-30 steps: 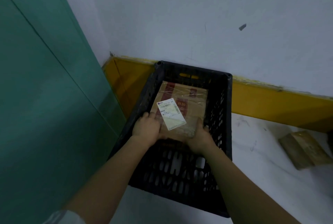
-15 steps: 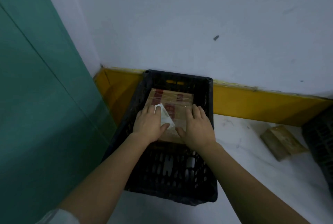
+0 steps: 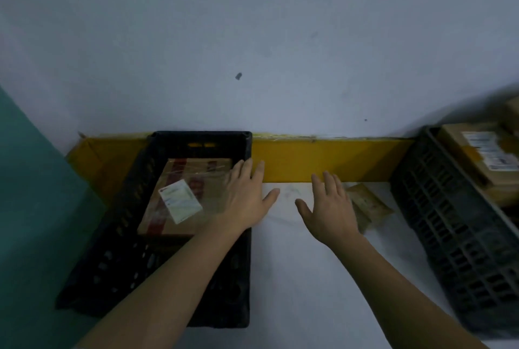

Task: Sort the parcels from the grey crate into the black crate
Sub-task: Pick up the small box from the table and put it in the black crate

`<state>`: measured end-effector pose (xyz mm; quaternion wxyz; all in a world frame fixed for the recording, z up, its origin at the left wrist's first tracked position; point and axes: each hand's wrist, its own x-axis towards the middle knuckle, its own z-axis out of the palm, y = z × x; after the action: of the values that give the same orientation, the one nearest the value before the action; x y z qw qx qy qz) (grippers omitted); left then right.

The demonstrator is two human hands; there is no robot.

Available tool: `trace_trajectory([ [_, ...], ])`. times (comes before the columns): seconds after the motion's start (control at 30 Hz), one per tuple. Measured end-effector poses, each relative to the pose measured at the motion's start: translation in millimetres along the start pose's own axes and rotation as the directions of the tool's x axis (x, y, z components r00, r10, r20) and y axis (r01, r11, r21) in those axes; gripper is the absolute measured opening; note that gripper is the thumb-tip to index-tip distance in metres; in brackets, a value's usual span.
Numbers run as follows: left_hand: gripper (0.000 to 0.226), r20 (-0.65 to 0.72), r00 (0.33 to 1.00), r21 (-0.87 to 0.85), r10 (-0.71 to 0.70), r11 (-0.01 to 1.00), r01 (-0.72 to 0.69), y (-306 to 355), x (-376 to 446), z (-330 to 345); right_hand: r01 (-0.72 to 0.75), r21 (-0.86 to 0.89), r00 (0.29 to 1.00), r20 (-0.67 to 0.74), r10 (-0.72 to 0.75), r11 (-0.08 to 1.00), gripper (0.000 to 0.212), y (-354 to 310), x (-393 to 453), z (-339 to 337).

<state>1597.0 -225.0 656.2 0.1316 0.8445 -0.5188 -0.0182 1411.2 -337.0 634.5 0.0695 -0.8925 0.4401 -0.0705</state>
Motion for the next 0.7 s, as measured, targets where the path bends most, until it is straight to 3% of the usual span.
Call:
trace_trajectory([
  [0.33,0.085,0.101,0.995,-0.014,-0.016,1.000,0.017,131.5,21.2,75.4,-0.122,-0.031,0.985,0.118,0.125,0.992,0.078,188.8,6.2,16.4],
  [0.7,0.086,0.336,0.937,0.041,-0.092,0.996,0.083,162.2,30.0,143.4,-0.193,-0.033,0.939,0.282,0.195,0.981,0.095,253.0,19.9,70.5],
])
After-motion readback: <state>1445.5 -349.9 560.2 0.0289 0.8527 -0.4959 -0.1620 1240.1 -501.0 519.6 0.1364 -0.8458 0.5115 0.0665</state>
